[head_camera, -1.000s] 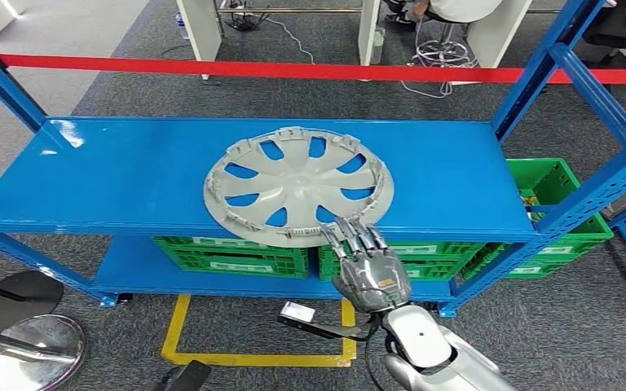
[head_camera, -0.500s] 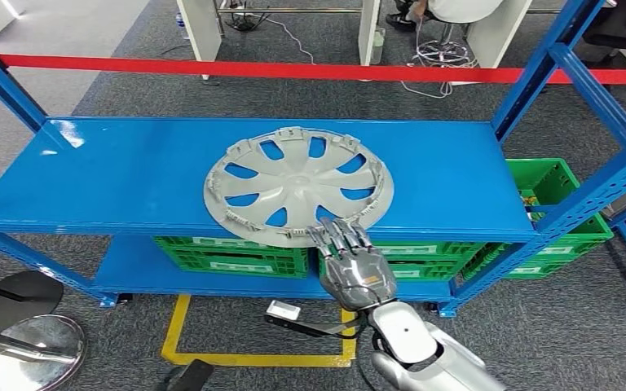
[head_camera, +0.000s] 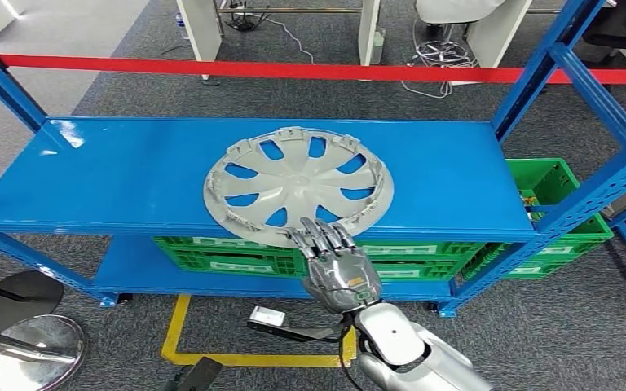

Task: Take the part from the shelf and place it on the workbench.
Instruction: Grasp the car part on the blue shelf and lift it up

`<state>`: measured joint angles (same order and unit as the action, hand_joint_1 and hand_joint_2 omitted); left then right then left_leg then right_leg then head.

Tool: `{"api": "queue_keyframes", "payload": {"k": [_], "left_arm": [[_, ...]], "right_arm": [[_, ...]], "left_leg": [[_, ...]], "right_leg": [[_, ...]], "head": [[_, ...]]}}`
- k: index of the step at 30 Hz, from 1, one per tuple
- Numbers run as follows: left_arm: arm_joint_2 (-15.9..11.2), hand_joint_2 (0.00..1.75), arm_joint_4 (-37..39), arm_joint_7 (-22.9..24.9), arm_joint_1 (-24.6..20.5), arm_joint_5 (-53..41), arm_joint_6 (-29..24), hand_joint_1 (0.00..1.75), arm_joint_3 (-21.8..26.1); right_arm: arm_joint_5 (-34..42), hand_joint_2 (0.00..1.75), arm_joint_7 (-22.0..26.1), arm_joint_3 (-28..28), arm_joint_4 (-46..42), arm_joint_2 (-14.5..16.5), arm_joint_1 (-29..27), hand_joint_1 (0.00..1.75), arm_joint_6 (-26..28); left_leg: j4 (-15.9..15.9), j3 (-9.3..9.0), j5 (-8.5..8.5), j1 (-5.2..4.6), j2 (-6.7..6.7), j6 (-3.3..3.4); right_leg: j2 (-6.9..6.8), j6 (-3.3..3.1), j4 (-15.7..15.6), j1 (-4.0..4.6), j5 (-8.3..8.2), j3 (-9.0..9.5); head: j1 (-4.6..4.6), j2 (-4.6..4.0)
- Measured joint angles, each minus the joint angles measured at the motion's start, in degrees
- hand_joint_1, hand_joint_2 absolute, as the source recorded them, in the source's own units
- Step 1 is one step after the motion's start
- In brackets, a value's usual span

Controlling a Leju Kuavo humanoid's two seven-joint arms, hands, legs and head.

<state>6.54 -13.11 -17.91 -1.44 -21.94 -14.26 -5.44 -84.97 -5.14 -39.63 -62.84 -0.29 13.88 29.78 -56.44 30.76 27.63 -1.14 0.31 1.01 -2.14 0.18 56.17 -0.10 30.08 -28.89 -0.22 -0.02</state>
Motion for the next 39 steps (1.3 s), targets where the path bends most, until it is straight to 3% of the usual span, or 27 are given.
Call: {"api": "queue_keyframes", "payload": {"k": [39], "left_arm": [[0.3,0.0,0.0,1.2,-0.2,-0.8,-0.8,0.0,0.0]], "right_arm": [[7.0,1.75,3.1,-2.2,6.6,1.3,1.0,0.0,9.2]], "left_leg": [[0.0,0.0,0.0,0.0,0.0,0.0]], "right_leg": [[0.0,0.0,0.0,0.0,0.0,0.0]], "head": [[0.0,0.0]]}}
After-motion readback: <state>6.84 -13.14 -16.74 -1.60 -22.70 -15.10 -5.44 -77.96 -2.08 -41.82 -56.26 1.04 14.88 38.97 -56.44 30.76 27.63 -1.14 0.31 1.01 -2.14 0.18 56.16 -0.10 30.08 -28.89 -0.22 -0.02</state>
